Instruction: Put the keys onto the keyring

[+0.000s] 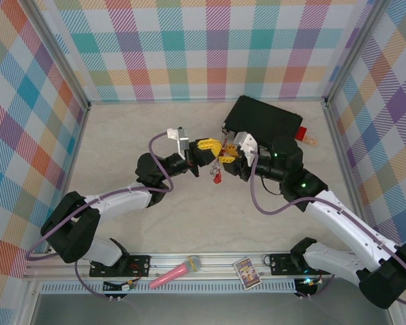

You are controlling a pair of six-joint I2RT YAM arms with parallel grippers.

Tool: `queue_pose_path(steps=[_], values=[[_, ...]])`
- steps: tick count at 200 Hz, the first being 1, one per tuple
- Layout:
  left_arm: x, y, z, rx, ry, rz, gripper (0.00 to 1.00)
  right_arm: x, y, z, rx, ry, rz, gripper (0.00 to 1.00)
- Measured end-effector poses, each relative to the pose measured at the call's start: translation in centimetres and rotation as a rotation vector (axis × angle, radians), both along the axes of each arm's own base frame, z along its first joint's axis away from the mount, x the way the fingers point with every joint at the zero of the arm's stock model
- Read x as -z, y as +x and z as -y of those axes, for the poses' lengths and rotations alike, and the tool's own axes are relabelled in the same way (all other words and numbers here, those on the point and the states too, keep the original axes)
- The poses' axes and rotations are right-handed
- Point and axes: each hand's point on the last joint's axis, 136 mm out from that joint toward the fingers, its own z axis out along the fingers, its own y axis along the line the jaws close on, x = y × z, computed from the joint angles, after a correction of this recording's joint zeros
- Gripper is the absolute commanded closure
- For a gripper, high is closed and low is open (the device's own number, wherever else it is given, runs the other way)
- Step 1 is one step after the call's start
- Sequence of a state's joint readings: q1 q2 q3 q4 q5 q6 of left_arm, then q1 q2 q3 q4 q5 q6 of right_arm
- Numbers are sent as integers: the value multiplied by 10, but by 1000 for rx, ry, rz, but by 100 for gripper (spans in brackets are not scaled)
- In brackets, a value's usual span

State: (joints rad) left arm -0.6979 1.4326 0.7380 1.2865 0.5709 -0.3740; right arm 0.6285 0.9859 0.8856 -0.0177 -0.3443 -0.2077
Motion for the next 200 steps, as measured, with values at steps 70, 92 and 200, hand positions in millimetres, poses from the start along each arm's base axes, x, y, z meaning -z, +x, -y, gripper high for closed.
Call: queue_pose_path(steps=[70,92,200], values=[[7,9,2,-37,4,-16,100,-5,6,36,92,159,-125,64],[8,10,2,-40,4,-20,100,-13,16,44,76,260,-195,64],[5,18,2,-62,-15,-45,100,-29,17,14,-184,435,-377,76]])
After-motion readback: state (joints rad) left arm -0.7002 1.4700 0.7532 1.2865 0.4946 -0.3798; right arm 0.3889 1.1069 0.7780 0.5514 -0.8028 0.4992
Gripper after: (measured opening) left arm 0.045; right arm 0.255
